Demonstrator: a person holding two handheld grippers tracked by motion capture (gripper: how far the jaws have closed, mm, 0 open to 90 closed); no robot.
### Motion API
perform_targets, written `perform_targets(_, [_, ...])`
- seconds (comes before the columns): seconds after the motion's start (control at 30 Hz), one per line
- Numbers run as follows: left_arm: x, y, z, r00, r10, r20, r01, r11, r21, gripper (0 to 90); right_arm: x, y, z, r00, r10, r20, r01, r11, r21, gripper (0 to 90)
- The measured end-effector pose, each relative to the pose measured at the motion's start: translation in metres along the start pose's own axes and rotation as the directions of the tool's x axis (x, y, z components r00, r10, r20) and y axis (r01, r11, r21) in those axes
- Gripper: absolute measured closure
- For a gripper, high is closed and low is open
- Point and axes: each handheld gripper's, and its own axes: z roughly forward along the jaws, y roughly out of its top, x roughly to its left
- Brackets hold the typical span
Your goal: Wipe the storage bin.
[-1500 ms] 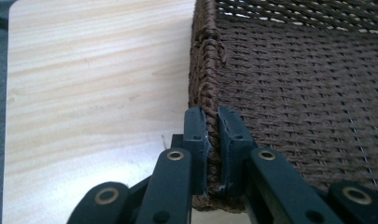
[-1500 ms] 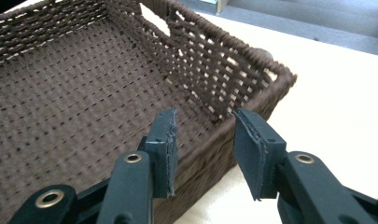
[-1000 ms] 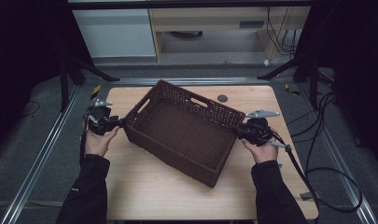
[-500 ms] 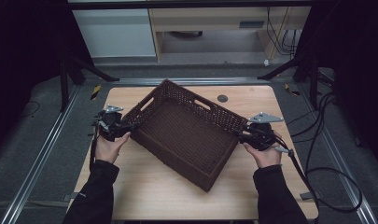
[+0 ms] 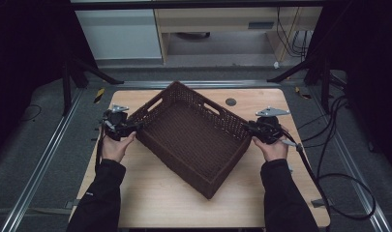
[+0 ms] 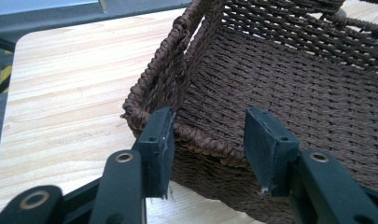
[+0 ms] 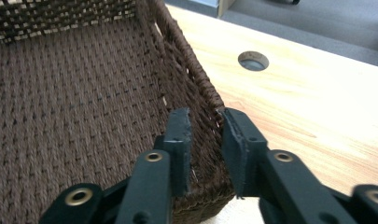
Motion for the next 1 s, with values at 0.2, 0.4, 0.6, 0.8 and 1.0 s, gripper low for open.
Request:
perform_targets(0.2, [-0.001,-0.002,0.001,1.0000,0.001,0.000,-0.001,1.0000,-0.004,49.6,0.001,0.002,-0.009,0.9998,-0.016,0.015,0.017,0.999,-0.046,65.4])
perform_targets(0.4, [0.004,-0.001,0.005,0.9999,0.000,0.013,0.001,0.9998,-0.019,50.1,-0.010,0.002,-0.002,0.9982,-0.013,0.059,0.013,1.000,-0.011,63.2])
perform_targets(0.6, [0.002,0.000,0.002,0.9999,-0.006,0.011,0.006,0.9998,-0.018,49.2,-0.009,-0.004,0.002,0.9993,-0.017,0.034,0.016,0.999,0.033,75.6])
perform_targets(0.8, [-0.012,-0.002,-0.012,0.9987,0.007,0.051,-0.005,0.9990,-0.044,44.8,0.001,-0.011,-0.013,0.9991,-0.039,-0.014,0.039,0.998,0.054,78.0])
perform_targets(1.0, [-0.028,-0.009,-0.012,0.9975,0.033,0.062,-0.032,0.9992,-0.022,44.2,0.013,-0.024,-0.029,0.9968,-0.019,-0.078,0.022,0.999,0.039,76.8])
